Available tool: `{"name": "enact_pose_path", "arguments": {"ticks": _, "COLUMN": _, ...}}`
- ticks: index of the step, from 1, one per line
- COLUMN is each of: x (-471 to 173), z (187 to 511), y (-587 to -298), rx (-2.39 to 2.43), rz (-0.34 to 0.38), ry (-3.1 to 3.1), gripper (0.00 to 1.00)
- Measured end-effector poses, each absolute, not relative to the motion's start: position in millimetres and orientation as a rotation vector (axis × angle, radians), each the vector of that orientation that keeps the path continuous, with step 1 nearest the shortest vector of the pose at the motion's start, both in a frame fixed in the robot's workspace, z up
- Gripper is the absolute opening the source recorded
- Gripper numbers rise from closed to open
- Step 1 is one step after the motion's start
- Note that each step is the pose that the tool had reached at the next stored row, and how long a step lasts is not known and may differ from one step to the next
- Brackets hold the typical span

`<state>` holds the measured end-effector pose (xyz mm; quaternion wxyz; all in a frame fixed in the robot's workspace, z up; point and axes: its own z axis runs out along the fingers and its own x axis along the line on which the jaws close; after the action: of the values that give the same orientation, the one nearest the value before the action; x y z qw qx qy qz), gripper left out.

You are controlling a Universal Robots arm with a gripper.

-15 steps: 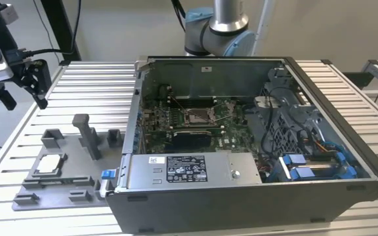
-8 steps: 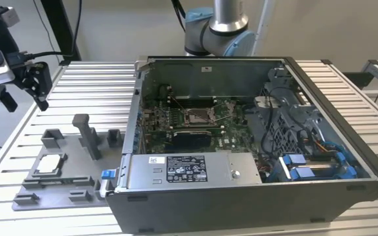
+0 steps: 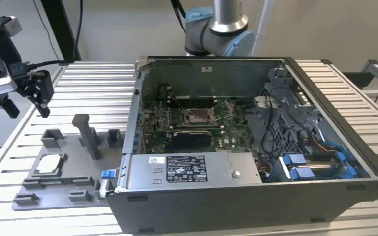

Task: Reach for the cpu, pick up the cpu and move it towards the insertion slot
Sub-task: 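Pick up the cpu and move it towards the insertion slot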

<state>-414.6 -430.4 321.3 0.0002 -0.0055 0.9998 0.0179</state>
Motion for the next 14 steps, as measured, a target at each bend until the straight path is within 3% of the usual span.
{"name": "enact_pose_path", "arguments": {"ticks": 14, "x": -415, "z": 298, "y": -438, "rx": -0.013, "rz": 0.056, "ry": 3.145, "gripper": 1.0}}
